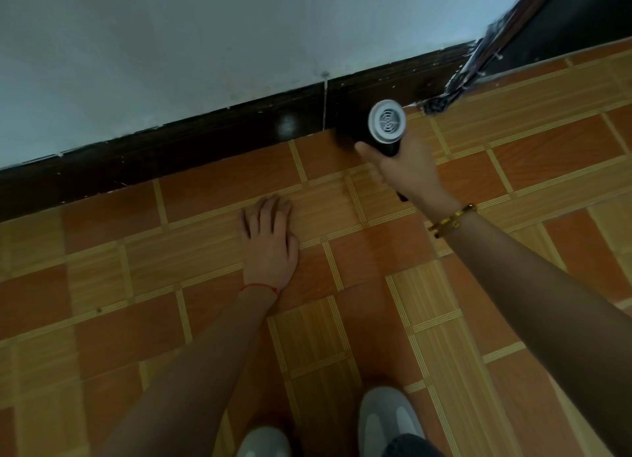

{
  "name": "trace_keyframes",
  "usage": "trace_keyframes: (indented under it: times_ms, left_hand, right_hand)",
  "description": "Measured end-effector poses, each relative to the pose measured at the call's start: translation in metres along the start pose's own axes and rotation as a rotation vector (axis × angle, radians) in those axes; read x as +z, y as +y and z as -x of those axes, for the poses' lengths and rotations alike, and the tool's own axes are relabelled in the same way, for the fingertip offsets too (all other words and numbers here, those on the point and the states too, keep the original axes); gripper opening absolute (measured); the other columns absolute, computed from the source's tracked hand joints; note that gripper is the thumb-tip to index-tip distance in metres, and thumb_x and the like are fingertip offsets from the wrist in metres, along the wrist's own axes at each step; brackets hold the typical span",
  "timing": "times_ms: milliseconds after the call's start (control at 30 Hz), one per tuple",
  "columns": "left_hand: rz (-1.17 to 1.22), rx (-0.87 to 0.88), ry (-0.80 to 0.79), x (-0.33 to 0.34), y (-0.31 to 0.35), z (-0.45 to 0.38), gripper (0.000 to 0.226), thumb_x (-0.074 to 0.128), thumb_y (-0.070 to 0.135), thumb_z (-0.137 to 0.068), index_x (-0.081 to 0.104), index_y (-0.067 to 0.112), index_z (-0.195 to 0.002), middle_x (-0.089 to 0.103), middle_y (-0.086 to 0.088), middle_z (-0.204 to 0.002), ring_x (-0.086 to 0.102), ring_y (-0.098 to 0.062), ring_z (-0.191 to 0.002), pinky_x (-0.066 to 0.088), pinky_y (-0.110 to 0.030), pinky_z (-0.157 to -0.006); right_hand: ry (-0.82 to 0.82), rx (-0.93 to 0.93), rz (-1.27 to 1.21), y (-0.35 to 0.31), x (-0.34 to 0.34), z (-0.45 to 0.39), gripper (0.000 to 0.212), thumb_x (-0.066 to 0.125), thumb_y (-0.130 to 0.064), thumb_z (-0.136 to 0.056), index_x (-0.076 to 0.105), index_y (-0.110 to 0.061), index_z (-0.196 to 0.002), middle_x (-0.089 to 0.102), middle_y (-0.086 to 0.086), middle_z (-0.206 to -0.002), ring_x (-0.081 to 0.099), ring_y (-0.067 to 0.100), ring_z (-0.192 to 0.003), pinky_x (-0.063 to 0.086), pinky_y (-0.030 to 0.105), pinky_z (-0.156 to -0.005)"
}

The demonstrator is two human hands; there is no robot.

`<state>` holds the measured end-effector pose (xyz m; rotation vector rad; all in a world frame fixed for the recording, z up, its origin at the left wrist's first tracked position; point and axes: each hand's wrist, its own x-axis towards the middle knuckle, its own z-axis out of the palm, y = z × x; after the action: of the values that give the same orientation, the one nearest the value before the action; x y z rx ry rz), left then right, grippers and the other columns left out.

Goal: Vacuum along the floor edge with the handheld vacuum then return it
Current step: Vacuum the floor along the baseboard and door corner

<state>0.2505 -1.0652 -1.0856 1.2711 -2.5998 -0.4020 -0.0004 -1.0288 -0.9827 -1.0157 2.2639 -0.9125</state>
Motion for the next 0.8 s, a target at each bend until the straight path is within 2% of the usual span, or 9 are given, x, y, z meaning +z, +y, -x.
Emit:
trace_keyframes:
  times_ms: [100,233,300,367,467,567,667,733,800]
  left_hand:
    - [0.001,0.000,0.000,0.000,0.000,0.000,0.048,0.040,0.023,-0.092,0.045,0.017,-0.140,0.042,-0.008,-0.147,0.034,-0.029,-0.139,0.014,-0.058,-0.120]
    - [0.009,0.002,0.010,-0.001,0.001,0.001,0.048,0.041,0.023,-0.092,0.045,0.016,-0.139,0.043,-0.009,-0.146,0.034,-0.029,-0.139,0.014,-0.058,-0.120]
    - [0.005,0.005,0.011,-0.002,0.002,0.001,0.048,0.040,0.023,-0.092,0.046,0.015,-0.139,0.044,-0.010,-0.146,0.034,-0.030,-0.139,0.015,-0.059,-0.119]
    - [0.003,0.002,0.003,-0.003,0.004,0.001,0.048,0.039,0.024,-0.093,0.046,0.014,-0.139,0.044,-0.011,-0.146,0.034,-0.031,-0.139,0.015,-0.059,-0.119]
    - [-0.007,-0.005,-0.009,-0.003,0.006,0.003,0.049,0.039,0.022,-0.093,0.044,0.012,-0.141,0.042,-0.013,-0.147,0.033,-0.032,-0.140,0.014,-0.060,-0.119]
    - [-0.004,-0.038,-0.007,-0.005,0.015,0.006,0.048,0.041,0.019,-0.093,0.044,0.011,-0.140,0.042,-0.015,-0.146,0.033,-0.034,-0.139,0.016,-0.061,-0.118]
    - [0.013,-0.020,-0.033,-0.006,0.031,0.012,0.047,0.042,0.019,-0.093,0.046,0.012,-0.139,0.043,-0.015,-0.145,0.035,-0.035,-0.138,0.014,-0.059,-0.120]
    - [0.021,0.064,-0.074,-0.004,0.044,0.015,0.046,0.043,0.019,-0.093,0.046,0.013,-0.138,0.042,-0.014,-0.145,0.033,-0.034,-0.139,0.013,-0.058,-0.121]
    - [0.041,0.136,-0.104,-0.001,0.055,0.016,0.045,0.041,0.020,-0.093,0.046,0.014,-0.137,0.041,-0.013,-0.145,0.031,-0.032,-0.140,0.016,-0.060,-0.120]
  right_hand:
    - [0.132,0.059,0.008,0.016,-0.023,0.005,0.057,0.069,-0.052,-0.081,0.058,-0.016,-0.124,0.069,0.003,-0.108,0.064,0.018,-0.098,0.054,0.035,-0.082]
    - [0.161,0.133,0.020,0.034,-0.046,0.020,0.053,0.068,-0.050,-0.083,0.061,-0.011,-0.117,0.070,0.011,-0.098,0.067,0.032,-0.088,0.056,0.042,-0.078]
    - [0.147,0.150,0.048,0.040,-0.055,0.032,0.052,0.068,-0.049,-0.084,0.060,-0.012,-0.119,0.069,0.010,-0.095,0.066,0.025,-0.081,0.055,0.034,-0.071]
    - [0.086,0.166,0.018,0.044,-0.064,0.047,0.046,0.069,-0.046,-0.084,0.060,-0.012,-0.113,0.067,0.006,-0.083,0.063,0.014,-0.063,0.049,0.021,-0.055]
    - [-0.019,0.219,-0.032,0.051,-0.074,0.069,0.036,0.070,-0.044,-0.084,0.062,-0.011,-0.095,0.064,0.007,-0.066,0.059,0.015,-0.048,0.046,0.024,-0.051]
    - [0.046,0.161,0.089,0.058,-0.077,0.088,0.040,0.069,-0.047,-0.084,0.062,-0.012,-0.103,0.063,0.003,-0.071,0.063,0.019,-0.063,0.046,0.029,-0.059]
    - [0.161,0.169,0.177,0.066,-0.084,0.104,0.062,0.068,-0.052,-0.082,0.053,-0.012,-0.127,0.067,0.003,-0.095,0.063,0.021,-0.086,0.046,0.030,-0.069]
    - [0.178,0.199,0.164,0.074,-0.088,0.116,0.067,0.066,-0.055,-0.082,0.050,-0.013,-0.131,0.067,0.004,-0.096,0.065,0.025,-0.085,0.048,0.028,-0.067]
    - [0.163,0.198,0.213,0.078,-0.088,0.130,0.068,0.063,-0.060,-0.081,0.051,-0.012,-0.128,0.064,0.001,-0.086,0.065,0.024,-0.080,0.043,0.024,-0.059]
